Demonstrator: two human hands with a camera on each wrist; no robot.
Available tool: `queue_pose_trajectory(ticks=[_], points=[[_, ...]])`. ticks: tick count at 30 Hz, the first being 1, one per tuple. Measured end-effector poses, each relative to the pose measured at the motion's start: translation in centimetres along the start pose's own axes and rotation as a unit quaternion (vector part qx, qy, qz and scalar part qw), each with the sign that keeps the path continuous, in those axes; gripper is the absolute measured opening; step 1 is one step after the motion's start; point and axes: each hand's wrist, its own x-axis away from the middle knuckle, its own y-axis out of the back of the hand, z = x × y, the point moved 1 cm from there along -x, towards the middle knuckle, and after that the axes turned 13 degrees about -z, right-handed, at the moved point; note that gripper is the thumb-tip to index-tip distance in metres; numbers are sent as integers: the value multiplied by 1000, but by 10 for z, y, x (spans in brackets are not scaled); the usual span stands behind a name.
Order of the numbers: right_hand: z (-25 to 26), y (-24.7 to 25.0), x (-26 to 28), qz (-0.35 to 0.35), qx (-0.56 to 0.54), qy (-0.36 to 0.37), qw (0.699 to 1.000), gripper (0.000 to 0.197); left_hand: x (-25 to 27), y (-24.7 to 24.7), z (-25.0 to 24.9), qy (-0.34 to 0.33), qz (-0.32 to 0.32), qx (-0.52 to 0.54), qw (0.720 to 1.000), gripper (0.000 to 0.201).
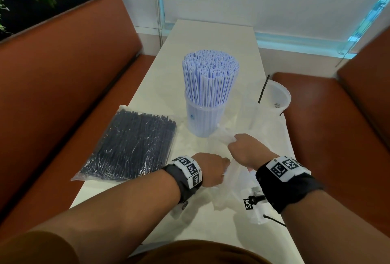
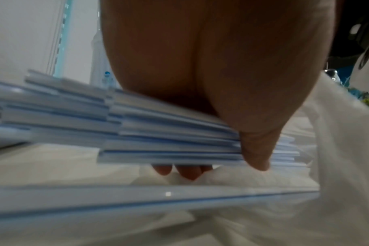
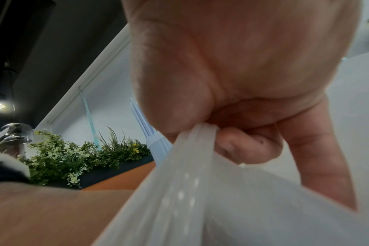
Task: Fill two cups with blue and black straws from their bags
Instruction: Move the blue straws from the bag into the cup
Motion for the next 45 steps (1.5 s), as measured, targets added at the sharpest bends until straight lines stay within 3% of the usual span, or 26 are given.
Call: queue_pose_trajectory(ticks=[6, 12, 18, 26, 28, 34, 37, 39, 41, 43, 45], points=[[-7, -2, -6, 4, -21, -5, 1000, 13, 1, -7, -5, 0, 11, 17, 1000, 17], [-9, -8, -6, 19, -20, 0, 1000, 11, -2, -15, -10, -8, -2, -17, 1000, 25], [-16, -9, -12, 2, 0, 9, 1000, 12, -5, -7, -7, -29, -12, -69, 997, 20], [-20, -21, -26, -12, 79, 32, 996, 20, 18, 42, 52, 0, -74, -194, 978, 15], [-20, -22, -28, -29, 66, 28, 997, 9, 30, 52, 71, 22, -82, -206, 975, 17], [-36, -24, -31, -88, -50, 0, 995, 28, 76, 68, 127, 81, -136, -168, 973, 16], [-34, -20, -29, -107, -58, 34, 992, 41, 90, 63, 137, 99, -155, -142, 973, 21], [-28, -13, -27, -180, -112, 63, 975, 49, 92, 60, 135, 99, -178, -127, 971, 23], [-17, -1, -21, -241, -286, 49, 926, 52, 90, 61, 128, 100, -210, -113, 966, 24], [-4, 6, -13, -221, -446, 34, 866, 53, 83, 63, 117, 87, -239, -102, 962, 25], [11, 6, -6, -155, -495, 45, 854, 48, 72, 66, 98, 57, -250, -95, 962, 28]])
